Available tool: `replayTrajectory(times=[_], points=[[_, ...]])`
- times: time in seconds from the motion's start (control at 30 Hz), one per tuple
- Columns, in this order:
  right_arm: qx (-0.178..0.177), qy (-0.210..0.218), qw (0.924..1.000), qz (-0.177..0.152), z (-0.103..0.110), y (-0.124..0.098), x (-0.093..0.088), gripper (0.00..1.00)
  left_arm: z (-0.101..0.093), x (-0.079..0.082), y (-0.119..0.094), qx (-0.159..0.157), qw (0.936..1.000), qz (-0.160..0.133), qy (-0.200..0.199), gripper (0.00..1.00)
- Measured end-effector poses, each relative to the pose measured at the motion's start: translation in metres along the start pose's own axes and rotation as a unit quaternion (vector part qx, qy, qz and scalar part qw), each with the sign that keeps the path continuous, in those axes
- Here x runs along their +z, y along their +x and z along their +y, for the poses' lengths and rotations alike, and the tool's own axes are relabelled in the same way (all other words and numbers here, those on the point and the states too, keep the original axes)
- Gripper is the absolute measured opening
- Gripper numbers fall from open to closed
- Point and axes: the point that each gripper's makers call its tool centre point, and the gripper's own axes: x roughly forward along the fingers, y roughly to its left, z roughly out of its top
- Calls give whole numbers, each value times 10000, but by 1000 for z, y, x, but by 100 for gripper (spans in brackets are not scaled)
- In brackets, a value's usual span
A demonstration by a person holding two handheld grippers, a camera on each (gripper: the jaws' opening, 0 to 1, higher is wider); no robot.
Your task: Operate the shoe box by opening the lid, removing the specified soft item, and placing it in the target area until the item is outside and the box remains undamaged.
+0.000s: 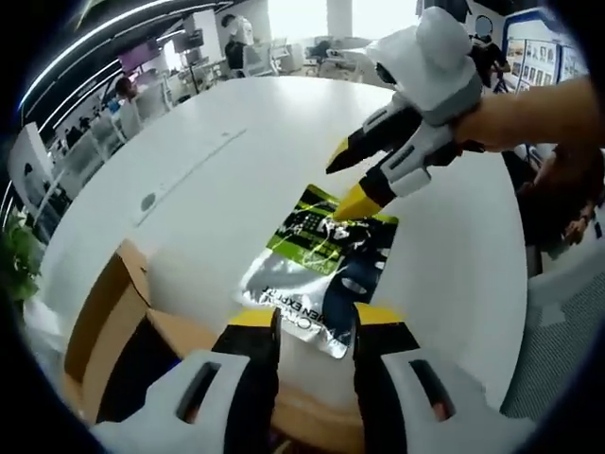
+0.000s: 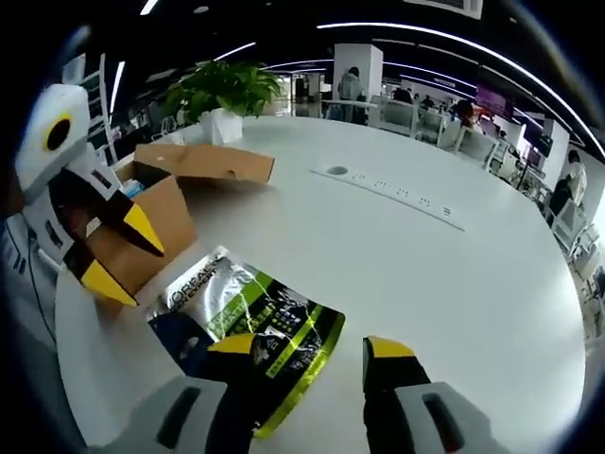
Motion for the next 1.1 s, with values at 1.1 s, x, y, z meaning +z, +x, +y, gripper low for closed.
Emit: replayTrajectory(times=[1.1], points=[[454, -855, 9951, 221, 35, 4, -33, 63, 19, 8, -50, 180, 9954, -808, -484, 49]])
